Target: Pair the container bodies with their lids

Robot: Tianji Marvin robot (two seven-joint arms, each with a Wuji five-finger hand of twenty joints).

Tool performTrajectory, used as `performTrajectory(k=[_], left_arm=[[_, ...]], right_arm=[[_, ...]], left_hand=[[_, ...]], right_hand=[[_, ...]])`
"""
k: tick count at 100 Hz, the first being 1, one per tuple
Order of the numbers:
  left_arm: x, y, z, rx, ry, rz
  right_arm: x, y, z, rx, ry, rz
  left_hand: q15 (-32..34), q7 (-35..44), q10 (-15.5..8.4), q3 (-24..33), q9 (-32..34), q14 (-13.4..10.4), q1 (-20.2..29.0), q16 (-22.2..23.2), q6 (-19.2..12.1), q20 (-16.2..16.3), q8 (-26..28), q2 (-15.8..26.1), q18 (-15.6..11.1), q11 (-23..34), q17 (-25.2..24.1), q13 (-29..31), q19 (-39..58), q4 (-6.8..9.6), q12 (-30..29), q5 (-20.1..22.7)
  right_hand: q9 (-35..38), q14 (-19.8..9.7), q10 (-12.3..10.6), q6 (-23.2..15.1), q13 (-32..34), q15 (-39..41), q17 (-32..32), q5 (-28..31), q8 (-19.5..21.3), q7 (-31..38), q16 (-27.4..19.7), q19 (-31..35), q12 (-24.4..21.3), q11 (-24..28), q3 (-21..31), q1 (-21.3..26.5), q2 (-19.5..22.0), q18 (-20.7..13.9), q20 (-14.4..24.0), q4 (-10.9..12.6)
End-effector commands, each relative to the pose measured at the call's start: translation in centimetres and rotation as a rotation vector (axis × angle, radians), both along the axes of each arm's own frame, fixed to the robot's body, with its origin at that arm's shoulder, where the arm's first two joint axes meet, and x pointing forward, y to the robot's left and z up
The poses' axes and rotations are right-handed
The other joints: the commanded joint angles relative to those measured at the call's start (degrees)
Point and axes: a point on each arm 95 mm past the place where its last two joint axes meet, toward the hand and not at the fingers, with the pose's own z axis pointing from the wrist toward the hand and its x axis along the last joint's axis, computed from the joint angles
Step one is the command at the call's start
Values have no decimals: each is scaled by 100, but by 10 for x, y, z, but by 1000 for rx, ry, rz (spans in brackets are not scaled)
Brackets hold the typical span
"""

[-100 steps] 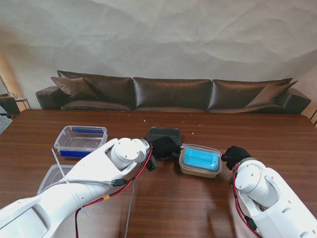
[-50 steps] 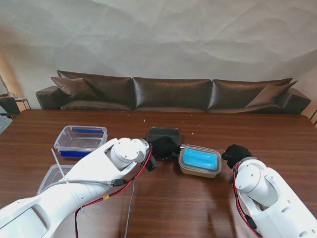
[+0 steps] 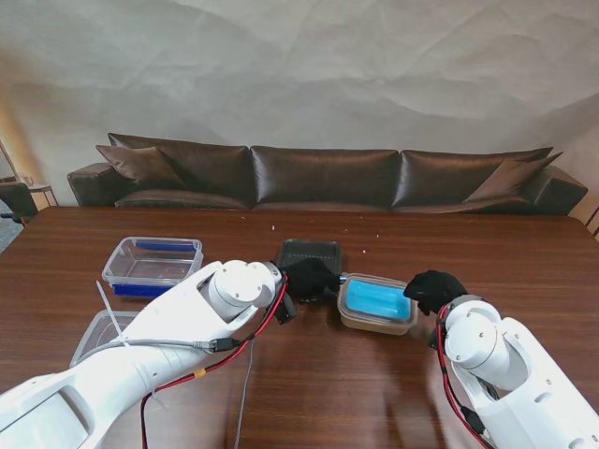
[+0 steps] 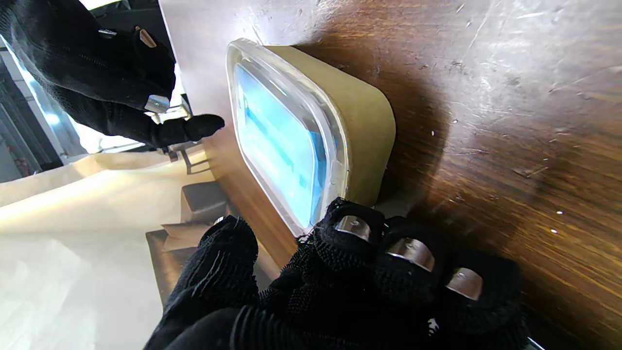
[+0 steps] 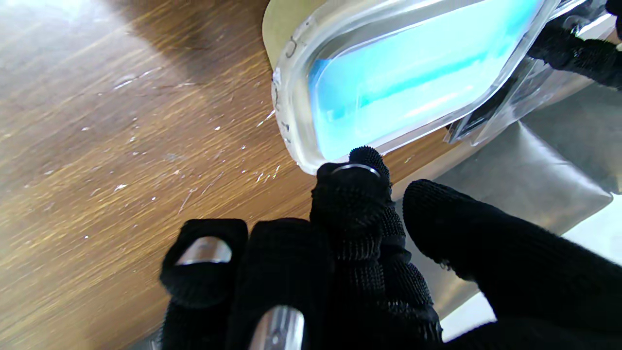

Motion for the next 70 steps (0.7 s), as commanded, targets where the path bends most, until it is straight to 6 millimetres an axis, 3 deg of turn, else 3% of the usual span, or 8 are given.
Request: performTrajectory(k=[1,70], left_arm=[[-1,-3,2,-5,10,-17],[-2,-2,0,-6,7,-17]], right_arm=[[-2,6,-4,9,24,28],[-2,8,-11,-22,76,41]], left_hand=[[367,-14,255,-52,-31,421,50,34,11,-369,-32,171,-111,-4,-129,84,-475,-78,-36,-34],[367,4,257,-52,-33,421,48,34,0,-370,-23,171,-111,-5,-129,84,-474,-77,-36,-26]], right_hand=[[558,-623,602,-155,-16,466,2282,160,-49,-69,6,1168,17,92,-32,-142,144,73,-69,95],[556,-635,600,63,-16,466,2285,89,-59,-98,31,1189,2,145,-76,-142,217,44,-65,107]])
